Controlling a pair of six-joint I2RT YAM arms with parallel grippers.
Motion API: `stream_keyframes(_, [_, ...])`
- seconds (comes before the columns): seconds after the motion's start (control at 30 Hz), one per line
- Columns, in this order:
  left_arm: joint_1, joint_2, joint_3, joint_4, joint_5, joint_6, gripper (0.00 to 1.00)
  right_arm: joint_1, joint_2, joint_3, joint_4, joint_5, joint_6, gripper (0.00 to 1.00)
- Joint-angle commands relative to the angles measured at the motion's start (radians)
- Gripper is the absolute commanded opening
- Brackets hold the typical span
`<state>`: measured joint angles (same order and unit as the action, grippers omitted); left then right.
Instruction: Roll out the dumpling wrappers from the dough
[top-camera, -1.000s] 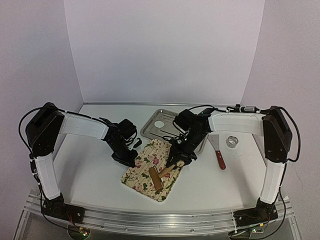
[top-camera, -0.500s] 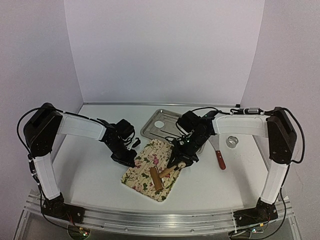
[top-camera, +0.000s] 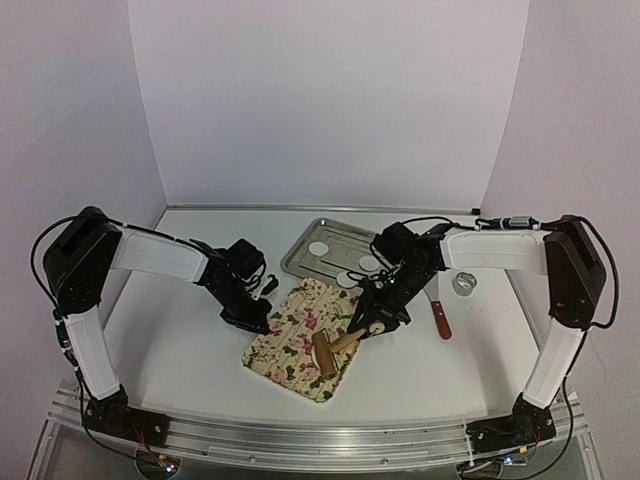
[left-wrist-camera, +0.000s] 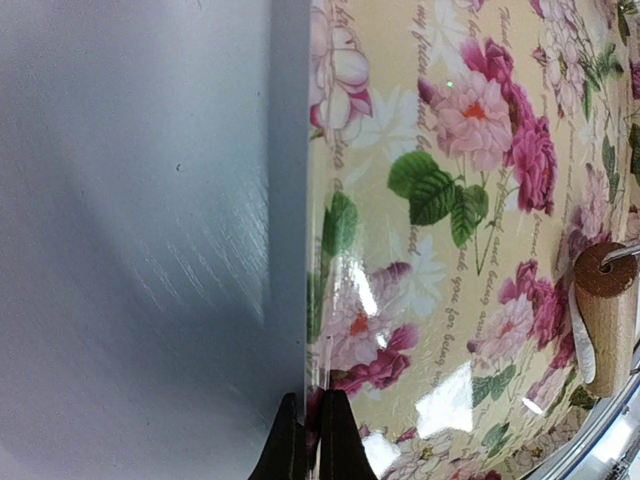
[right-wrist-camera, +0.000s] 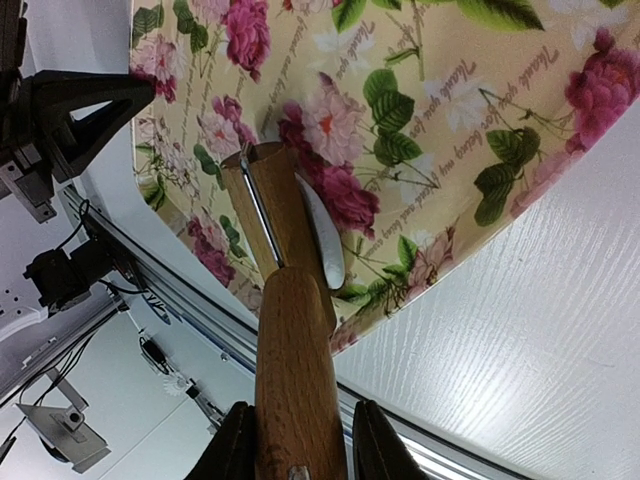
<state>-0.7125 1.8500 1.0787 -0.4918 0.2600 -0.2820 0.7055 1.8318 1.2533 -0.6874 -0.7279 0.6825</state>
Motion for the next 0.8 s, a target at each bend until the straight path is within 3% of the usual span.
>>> stream_keyframes(0.0, [0.046, 0.018, -0.05, -0.104, -0.182, -0.011, 0.0, -0.041, 0.071, -0.11, -0.253, 0.473, 0.037, 0.0])
stream_keyframes(0.43, [0.048, 0.015, -0.047, -0.103, -0.174, -0.011, 0.0, -0.062, 0.071, -0.123, -0.25, 0.465, 0.04, 0.0])
stream_keyframes(0.77, [0.047, 0.028, -0.022, -0.087, -0.126, -0.017, 0.0, 0.027, 0.252, 0.016, -0.237, 0.466, 0.039, 0.0])
